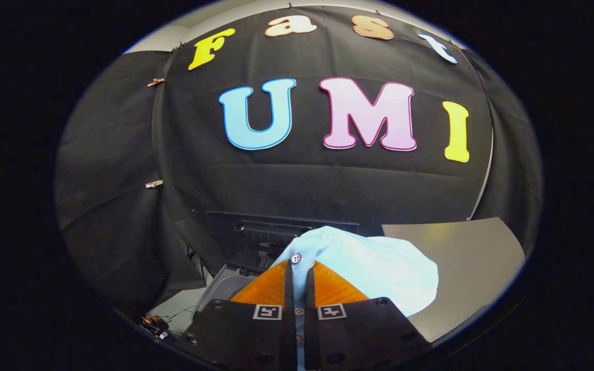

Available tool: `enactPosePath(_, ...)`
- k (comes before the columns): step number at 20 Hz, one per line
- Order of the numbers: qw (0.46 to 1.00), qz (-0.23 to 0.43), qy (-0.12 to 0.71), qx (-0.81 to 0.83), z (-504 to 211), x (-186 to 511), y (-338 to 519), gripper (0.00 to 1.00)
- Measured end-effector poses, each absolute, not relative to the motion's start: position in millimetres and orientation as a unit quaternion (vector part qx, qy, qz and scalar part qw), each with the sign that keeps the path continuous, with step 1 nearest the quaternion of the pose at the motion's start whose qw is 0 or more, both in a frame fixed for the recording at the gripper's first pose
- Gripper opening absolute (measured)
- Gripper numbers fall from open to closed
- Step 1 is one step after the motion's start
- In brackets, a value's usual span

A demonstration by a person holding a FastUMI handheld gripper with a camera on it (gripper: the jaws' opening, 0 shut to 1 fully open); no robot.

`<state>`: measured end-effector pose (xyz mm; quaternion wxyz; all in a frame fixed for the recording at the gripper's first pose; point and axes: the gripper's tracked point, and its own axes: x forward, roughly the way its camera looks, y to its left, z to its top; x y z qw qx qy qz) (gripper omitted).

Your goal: Put the clothes into the washing machine and then close the washing machine lid.

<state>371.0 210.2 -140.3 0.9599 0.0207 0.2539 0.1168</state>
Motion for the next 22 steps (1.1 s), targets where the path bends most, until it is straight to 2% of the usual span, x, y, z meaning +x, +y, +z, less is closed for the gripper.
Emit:
enactPosePath(10, 0.951, 0.149, 0.269, 0.02, -171, 385, 276, 0.1)
enactPosePath(19, 0.946, 0.141, 0.291, 0.024, -204, 388, 298, 0.1)
enactPosePath(21, 0.944, 0.138, 0.298, 0.025, -211, 390, 300, 0.13)
enactPosePath(22, 0.945, 0.135, 0.298, 0.023, -215, 392, 300, 0.21)
